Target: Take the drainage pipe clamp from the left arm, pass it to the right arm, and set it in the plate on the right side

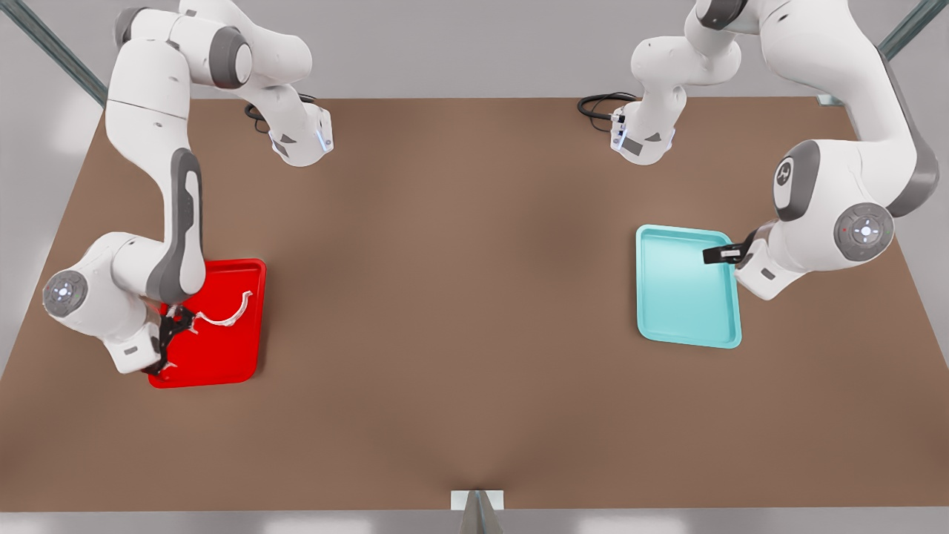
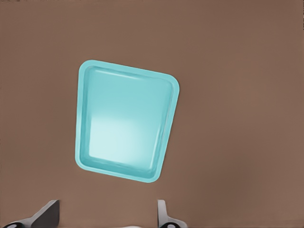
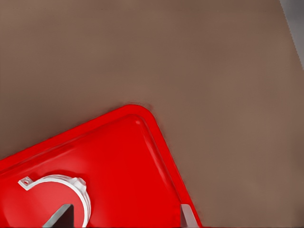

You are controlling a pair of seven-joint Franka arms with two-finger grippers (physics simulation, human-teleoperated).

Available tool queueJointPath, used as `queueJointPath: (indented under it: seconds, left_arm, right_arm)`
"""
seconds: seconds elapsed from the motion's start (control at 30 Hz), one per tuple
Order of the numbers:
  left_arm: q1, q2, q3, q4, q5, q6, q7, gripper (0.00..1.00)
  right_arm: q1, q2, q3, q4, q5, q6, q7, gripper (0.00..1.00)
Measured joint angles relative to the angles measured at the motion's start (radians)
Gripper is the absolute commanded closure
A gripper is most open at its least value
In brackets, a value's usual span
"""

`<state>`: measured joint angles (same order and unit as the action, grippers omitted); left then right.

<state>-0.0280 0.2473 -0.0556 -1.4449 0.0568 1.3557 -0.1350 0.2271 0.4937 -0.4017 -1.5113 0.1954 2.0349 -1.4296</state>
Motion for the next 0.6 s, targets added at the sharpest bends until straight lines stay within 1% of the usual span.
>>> queueJointPath:
  seconds: [0.07,0.13,0.17,0.2,0.27,0.33,0.43,0.5,0.53,0.6]
  left_arm:
    - [-0.004,0.001,-0.002,-0.001,0.004,0.004,0.022,0.0]
    - [-0.002,0.019,-0.002,-0.005,0.005,0.009,0.042,0.0]
    - [0.0,0.023,-0.002,-0.006,0.005,0.011,0.051,0.0]
    - [0.003,0.024,-0.002,-0.005,0.005,0.013,0.059,0.0]
    - [0.005,0.026,-0.002,-0.005,0.006,0.02,0.075,0.0]
    - [0.004,0.025,-0.003,-0.005,0.009,0.026,0.088,0.0]
    - [0.003,0.027,-0.003,-0.006,0.019,0.032,0.106,0.0]
    - [-0.001,0.027,-0.003,-0.007,0.023,0.034,0.116,0.0]
    - [-0.004,0.027,-0.003,-0.007,0.023,0.035,0.121,0.0]
    - [-0.006,0.027,-0.003,-0.007,0.024,0.035,0.13,0.0]
  right_arm:
    - [0.044,-0.03,-0.001,0.163,-0.01,-0.162,0.127,0.0]
    - [0.077,-0.065,-0.005,0.226,-0.037,-0.293,0.247,0.0]
    - [0.082,-0.089,-0.004,0.229,-0.045,-0.343,0.306,0.0]
    - [0.086,-0.139,-0.004,0.191,-0.054,-0.382,0.361,0.0]
    - [0.084,-0.251,-0.004,0.07,-0.068,-0.428,0.464,0.0]
    - [0.078,-0.281,0.0,0.044,-0.092,-0.459,0.553,0.0]
    - [0.082,-0.271,0.013,0.052,-0.137,-0.49,0.668,0.0]
    - [-0.053,-0.264,0.139,0.057,-0.152,-0.503,0.736,0.0]
    - [-0.089,-0.263,0.17,0.059,-0.156,-0.508,0.767,0.0]
    - [-0.113,-0.262,0.195,0.059,-0.161,-0.515,0.825,0.0]
